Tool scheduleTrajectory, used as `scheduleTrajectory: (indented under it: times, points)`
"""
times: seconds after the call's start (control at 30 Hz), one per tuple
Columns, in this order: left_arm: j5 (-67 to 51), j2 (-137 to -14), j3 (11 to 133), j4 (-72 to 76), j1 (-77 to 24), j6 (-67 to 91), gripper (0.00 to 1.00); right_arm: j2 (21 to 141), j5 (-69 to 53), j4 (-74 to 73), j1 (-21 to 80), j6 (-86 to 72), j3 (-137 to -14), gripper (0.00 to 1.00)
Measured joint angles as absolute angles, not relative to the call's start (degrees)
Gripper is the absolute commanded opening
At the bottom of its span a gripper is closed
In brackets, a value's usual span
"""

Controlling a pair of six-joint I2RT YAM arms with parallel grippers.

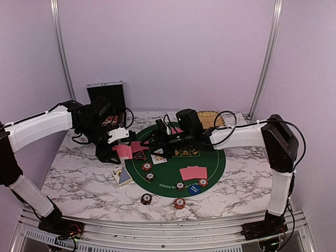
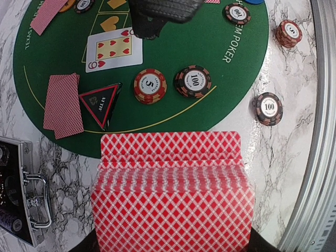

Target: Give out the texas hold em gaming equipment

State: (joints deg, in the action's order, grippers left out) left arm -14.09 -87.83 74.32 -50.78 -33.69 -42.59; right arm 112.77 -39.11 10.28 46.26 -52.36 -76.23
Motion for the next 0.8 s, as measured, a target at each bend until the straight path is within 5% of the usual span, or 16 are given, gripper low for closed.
scheduleTrajectory:
  times: [0.8]
  points:
    - [-14.96, -87.81, 75.68, -50.83, -34.57, -42.44, 0.00, 124.11, -46.96, 24.88, 50.65, -65.28, -84.07, 0.87]
